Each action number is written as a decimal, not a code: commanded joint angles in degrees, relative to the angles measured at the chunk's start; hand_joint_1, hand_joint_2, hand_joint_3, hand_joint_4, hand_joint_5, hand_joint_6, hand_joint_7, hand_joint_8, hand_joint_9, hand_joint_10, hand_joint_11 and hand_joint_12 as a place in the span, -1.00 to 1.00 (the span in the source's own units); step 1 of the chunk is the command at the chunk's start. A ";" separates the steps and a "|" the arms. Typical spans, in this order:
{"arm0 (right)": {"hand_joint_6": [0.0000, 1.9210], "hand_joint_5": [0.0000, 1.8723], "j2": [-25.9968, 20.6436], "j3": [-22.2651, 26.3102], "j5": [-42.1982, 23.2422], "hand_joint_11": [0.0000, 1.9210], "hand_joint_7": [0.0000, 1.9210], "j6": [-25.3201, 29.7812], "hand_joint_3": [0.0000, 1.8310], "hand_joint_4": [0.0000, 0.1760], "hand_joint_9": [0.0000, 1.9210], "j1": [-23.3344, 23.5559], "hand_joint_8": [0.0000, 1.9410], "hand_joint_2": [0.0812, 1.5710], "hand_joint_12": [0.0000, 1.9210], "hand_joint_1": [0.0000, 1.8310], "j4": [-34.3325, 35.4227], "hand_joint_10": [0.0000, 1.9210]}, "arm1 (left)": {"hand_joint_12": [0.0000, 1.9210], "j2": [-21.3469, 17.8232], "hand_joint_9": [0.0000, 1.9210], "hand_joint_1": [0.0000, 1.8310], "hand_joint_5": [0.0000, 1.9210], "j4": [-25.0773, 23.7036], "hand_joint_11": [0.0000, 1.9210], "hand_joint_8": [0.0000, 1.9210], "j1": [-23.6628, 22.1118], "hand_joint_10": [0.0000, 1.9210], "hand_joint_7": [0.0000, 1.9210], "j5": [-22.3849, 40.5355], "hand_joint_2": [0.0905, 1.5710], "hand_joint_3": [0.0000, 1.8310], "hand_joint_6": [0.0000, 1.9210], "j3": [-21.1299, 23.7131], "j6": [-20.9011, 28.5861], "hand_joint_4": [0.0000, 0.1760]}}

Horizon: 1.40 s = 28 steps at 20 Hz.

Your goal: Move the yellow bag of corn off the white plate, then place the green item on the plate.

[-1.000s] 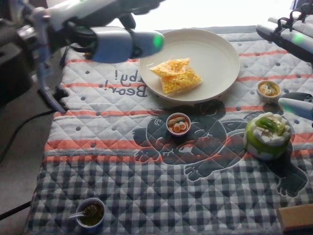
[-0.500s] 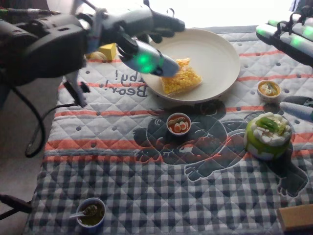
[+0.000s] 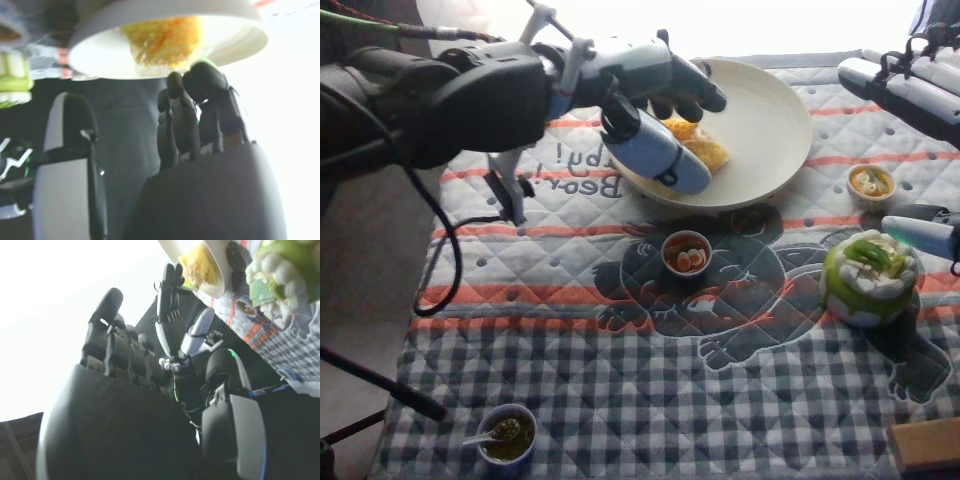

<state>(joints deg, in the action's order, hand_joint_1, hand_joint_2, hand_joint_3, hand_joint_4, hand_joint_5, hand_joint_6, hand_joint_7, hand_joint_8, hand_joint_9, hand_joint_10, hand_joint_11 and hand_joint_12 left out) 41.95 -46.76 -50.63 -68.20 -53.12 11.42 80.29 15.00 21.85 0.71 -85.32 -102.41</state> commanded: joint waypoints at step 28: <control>-1.00 -1.00 0.20 -0.25 -7.08 -1.00 -1.00 0.45 -1.00 -1.00 -0.95 0.04 -1.00 0.60 -0.24 -0.46 -0.16 -0.99 | -1.00 -2.84 -1.00 0.17 -0.82 2.30 -1.00 -1.00 -0.01 -1.00 -0.99 8.59 0.17 -1.00 -1.00 3.61 -2.02 -0.26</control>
<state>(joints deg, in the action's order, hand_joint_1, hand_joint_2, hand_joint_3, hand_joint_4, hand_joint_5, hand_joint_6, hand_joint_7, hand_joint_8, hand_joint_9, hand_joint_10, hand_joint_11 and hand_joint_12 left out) 42.06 -46.76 -50.63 -67.79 -53.52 11.51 77.52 17.08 22.61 3.25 -81.71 -104.55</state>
